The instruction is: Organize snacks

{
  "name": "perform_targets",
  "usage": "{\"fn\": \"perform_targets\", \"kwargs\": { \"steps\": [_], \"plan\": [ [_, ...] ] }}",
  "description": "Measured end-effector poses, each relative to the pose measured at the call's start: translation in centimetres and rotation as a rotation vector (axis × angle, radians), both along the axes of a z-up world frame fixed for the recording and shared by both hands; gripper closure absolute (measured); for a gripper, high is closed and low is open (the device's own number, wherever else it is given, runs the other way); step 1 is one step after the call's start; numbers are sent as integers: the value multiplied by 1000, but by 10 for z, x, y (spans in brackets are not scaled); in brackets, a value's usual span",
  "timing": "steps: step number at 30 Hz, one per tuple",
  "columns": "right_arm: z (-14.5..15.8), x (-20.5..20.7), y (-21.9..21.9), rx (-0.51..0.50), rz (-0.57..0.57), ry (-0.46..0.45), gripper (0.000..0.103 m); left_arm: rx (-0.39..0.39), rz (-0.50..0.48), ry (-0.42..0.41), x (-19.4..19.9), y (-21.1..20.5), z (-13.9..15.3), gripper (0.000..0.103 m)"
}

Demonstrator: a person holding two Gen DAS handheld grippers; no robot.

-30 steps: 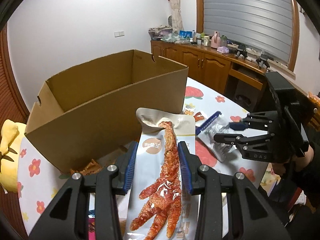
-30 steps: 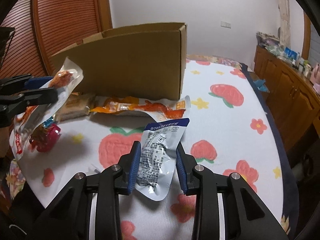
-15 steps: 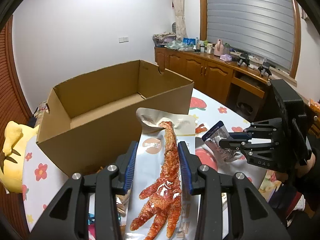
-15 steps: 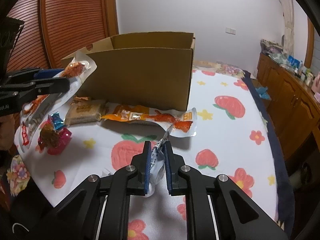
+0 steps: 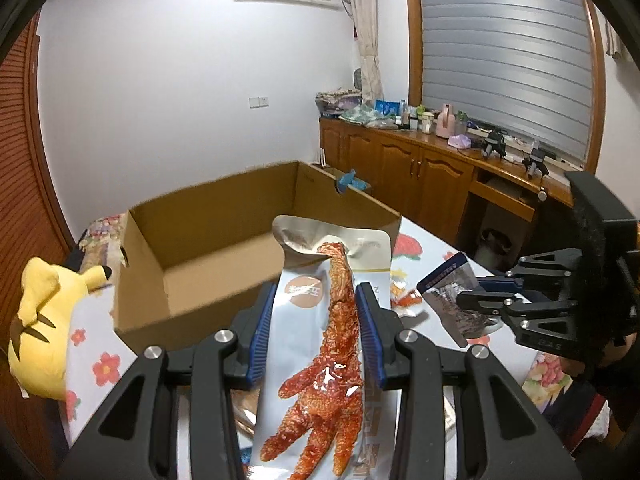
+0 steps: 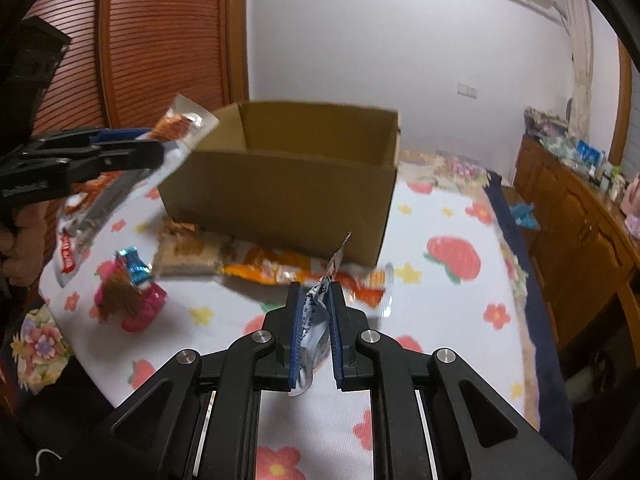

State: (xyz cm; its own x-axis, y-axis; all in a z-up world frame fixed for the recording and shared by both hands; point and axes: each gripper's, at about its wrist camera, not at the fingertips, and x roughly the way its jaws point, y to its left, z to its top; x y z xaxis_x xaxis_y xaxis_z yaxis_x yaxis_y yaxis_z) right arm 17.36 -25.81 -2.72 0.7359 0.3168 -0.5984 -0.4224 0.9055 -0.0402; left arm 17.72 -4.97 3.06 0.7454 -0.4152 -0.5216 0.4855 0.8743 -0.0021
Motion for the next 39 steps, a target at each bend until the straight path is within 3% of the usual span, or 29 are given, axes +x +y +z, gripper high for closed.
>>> {"fn": "perform_targets", "kwargs": {
  "steps": [10, 17, 27, 39],
  "plan": [
    [57, 22, 17, 0, 59, -108, 94, 2, 46, -49, 33, 16, 33, 64],
    [79, 58, 28, 5, 91, -143, 94, -4, 85, -38, 61, 25, 38, 64],
    [75, 107, 27, 7, 85, -110, 94, -10, 117, -24, 98, 34, 43, 64],
    [39, 143, 32, -36, 82, -31, 93, 12, 140, 1, 138, 30, 32, 64]
  ]
}}
